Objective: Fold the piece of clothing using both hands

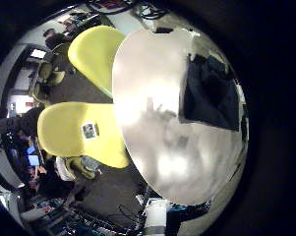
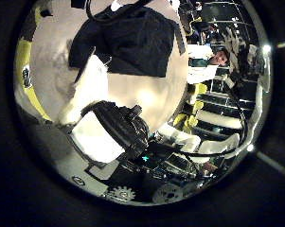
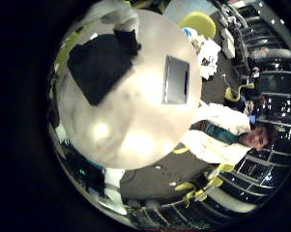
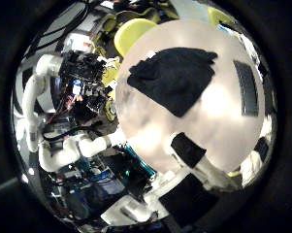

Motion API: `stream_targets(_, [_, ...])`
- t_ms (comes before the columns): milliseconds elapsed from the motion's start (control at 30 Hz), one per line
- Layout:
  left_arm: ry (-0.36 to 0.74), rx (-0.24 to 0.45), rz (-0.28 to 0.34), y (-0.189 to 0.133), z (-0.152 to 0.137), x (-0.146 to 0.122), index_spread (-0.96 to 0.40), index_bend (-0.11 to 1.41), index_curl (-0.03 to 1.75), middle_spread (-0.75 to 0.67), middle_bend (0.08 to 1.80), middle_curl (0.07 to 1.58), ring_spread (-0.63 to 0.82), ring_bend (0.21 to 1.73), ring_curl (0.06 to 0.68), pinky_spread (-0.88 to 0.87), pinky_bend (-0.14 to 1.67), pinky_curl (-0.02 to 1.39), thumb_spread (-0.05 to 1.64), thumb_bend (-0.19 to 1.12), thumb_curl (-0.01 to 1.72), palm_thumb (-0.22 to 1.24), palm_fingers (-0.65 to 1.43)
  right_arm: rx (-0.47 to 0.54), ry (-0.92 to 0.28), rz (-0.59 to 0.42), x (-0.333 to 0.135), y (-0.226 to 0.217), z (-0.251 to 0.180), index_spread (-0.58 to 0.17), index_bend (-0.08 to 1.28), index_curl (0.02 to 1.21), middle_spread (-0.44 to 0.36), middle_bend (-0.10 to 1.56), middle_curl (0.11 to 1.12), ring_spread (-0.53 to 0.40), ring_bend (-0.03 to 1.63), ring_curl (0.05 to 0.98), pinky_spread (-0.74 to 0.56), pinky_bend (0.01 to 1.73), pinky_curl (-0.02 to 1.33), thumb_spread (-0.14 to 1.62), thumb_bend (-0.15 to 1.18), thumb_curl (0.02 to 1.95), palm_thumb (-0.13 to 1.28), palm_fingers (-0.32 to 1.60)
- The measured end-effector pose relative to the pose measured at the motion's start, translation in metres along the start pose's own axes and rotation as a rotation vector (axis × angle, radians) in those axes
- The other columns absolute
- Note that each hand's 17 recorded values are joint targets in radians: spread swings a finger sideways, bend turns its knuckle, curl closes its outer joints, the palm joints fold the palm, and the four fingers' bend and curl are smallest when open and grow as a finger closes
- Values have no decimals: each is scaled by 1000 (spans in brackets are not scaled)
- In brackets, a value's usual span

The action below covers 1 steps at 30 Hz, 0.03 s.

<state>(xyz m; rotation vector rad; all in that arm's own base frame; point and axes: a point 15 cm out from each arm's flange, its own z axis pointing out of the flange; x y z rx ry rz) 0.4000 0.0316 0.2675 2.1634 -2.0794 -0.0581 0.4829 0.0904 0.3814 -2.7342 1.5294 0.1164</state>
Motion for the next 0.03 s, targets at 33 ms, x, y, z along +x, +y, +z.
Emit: stream_targets(33, [-10,1,-2,-1,-2,2,-241,252,703,-168,259,589,-33,614,222,130,195,302,1337,-12,405,574,413,3,1,12,5,3,-2,-363,152,271,17,281,346,191,710,280,483,679,560,1106,-23,566,703,37])
